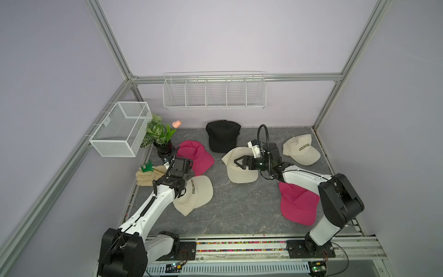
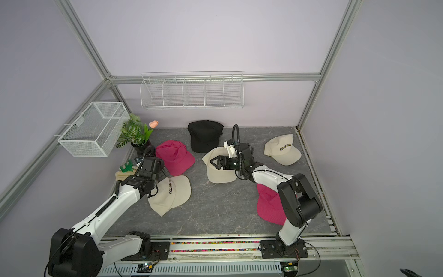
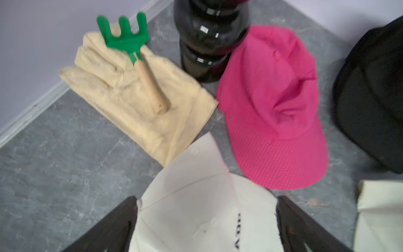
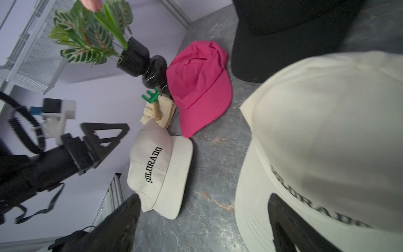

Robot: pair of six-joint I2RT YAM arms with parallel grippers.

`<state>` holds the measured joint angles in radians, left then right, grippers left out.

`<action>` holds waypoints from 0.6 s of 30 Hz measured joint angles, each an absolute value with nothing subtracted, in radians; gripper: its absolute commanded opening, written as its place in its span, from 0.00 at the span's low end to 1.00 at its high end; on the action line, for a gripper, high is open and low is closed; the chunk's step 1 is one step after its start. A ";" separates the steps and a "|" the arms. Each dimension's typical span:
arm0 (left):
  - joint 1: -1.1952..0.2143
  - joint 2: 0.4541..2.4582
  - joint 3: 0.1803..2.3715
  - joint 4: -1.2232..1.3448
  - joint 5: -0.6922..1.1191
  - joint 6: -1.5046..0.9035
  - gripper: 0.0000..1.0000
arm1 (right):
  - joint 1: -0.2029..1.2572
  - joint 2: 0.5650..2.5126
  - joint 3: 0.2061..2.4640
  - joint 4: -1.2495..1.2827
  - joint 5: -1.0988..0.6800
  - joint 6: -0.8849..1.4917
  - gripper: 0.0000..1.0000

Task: Stack the baseball caps by color
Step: Pick up the baseball cap from the center of the board.

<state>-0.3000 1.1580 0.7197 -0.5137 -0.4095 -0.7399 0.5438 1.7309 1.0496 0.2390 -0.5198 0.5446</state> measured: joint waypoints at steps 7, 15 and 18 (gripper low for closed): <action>-0.300 1.211 0.671 -0.421 -0.241 -0.780 0.99 | 0.627 1.919 1.263 0.026 -0.630 0.464 0.95; -0.300 1.222 0.617 -0.290 -0.128 -0.862 1.00 | 0.723 2.111 1.522 -0.262 -0.644 0.387 1.00; -0.300 1.224 0.603 -0.261 -0.098 -0.883 1.00 | 0.740 2.157 1.580 -0.348 -0.636 0.384 0.95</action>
<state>-0.3000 1.2243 0.6029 -0.2607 -0.0982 -0.8833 0.7403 2.1574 1.5803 -0.3477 -0.6361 0.3840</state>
